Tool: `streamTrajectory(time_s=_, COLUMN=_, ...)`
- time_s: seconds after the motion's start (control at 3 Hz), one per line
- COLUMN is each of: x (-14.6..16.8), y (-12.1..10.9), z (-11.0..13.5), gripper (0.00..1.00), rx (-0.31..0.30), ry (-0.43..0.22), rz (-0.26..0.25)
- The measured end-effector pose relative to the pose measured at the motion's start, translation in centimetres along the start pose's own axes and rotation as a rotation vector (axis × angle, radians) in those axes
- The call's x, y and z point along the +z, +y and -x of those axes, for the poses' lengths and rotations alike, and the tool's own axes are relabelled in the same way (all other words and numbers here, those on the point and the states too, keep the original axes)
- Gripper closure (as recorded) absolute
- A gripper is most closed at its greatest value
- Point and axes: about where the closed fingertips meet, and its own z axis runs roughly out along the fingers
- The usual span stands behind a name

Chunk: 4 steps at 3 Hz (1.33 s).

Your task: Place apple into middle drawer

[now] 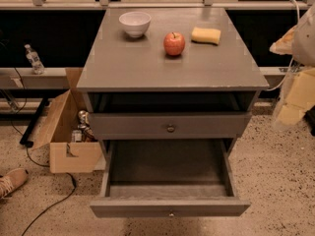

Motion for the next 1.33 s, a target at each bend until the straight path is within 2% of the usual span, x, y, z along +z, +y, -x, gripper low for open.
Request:
streamTrajectory(time_s=0.33, x=0.2, y=-0.7, z=0.5, gripper=0.00, rx=0.008, ry=-0.020, rz=-0.014)
streamTrajectory(time_s=0.67, x=1.9, y=-4.3, z=2.5, gripper=0.00, rx=0.066, ry=-0.115, rz=-0.040)
streamTrajectory(time_s=1.0, x=4.3, y=-9.2, z=4.9, gripper=0.00, rx=0.148, ry=-0.219, rz=-0.059)
streamTrajectory(time_s=1.33, x=7.2, y=-13.8, z=7.4, gripper=0.00, rx=0.270, ry=-0.281, rz=-0.096)
